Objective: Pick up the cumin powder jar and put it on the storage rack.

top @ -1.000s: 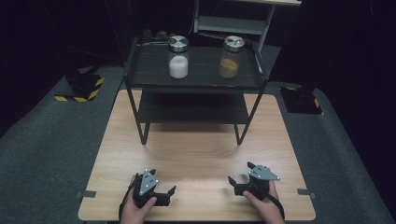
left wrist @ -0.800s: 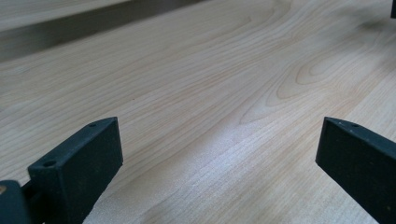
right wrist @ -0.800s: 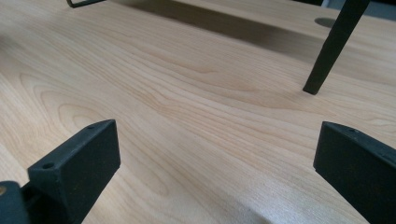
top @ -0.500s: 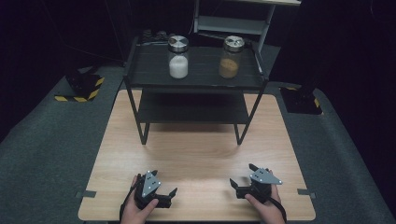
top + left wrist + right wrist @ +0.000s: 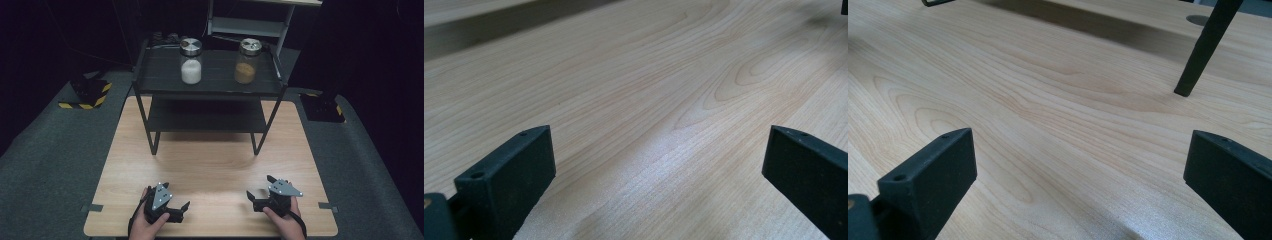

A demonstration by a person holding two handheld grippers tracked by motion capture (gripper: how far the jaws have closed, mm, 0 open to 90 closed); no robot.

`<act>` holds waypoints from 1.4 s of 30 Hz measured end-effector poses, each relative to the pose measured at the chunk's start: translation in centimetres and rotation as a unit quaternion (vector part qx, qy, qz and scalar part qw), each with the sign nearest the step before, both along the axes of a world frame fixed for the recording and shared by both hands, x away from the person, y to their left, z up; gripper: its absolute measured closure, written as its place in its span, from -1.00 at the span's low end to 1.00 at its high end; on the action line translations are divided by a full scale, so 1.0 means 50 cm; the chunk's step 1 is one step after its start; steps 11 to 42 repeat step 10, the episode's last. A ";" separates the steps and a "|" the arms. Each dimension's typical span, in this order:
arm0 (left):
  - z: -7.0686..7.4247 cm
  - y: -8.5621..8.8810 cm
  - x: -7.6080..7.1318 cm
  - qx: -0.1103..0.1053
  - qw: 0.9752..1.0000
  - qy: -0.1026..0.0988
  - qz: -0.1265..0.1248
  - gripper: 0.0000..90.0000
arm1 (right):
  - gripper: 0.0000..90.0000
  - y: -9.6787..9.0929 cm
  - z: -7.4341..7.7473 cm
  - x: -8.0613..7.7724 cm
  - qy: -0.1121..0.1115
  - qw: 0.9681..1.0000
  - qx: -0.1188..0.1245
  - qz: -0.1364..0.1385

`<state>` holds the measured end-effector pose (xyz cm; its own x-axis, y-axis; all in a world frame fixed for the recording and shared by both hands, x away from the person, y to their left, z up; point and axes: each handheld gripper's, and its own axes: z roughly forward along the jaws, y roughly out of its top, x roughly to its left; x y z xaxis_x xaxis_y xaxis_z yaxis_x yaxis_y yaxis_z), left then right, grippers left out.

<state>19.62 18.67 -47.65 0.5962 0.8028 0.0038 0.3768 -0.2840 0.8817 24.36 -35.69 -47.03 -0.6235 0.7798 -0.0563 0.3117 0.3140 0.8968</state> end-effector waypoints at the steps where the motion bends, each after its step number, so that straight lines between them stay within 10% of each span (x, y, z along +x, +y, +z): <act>1: 0.000 -0.001 -0.001 0.001 1.000 0.000 0.001 -0.98 | -0.99 0.000 0.000 0.001 0.001 1.000 0.001 0.000; 42: 0.006 -0.001 0.013 0.004 1.000 0.015 -0.009 -0.97 | -0.99 -0.008 -0.006 -0.007 -0.007 1.000 0.010 -0.001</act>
